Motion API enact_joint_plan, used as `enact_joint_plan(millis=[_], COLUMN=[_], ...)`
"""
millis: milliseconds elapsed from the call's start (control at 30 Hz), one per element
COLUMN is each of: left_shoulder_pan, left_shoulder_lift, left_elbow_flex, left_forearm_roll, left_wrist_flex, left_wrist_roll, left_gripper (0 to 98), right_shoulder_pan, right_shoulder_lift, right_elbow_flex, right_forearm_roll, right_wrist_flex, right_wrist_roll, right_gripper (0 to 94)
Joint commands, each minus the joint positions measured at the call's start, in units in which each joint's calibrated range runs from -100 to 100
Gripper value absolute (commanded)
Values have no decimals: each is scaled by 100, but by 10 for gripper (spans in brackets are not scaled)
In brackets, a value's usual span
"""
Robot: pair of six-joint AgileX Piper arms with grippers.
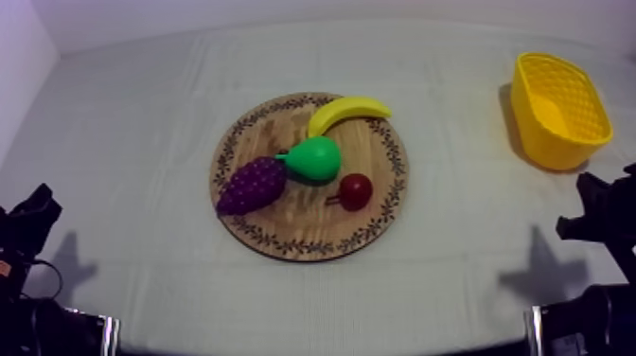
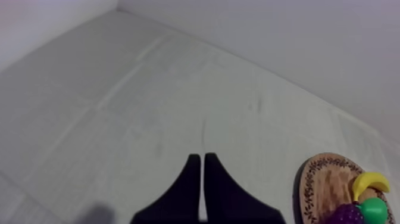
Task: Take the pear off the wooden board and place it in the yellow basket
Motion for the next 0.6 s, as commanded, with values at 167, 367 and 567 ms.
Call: enact_joint_plan(millis=[167,367,567], left_shoulder_pan=[-2,-2,-2], left_shoulder_lift=[2,2,2], left_elbow_flex=[2,2,2], left_forearm_roll=[-2,-2,-2], left_wrist_flex=[1,1,1], left_wrist_roll=[0,0,0], left_gripper=[1,1,1], right_shoulder_pan=[-72,-187,92], right_shoulder_lift=[-3,-3,-17], right_elbow_flex=[2,-31,-243], right_forearm_roll=[1,-63,-449], right_wrist_flex=[6,122,359], right_wrist_roll=[-109,-173,140], right_gripper=[6,20,5])
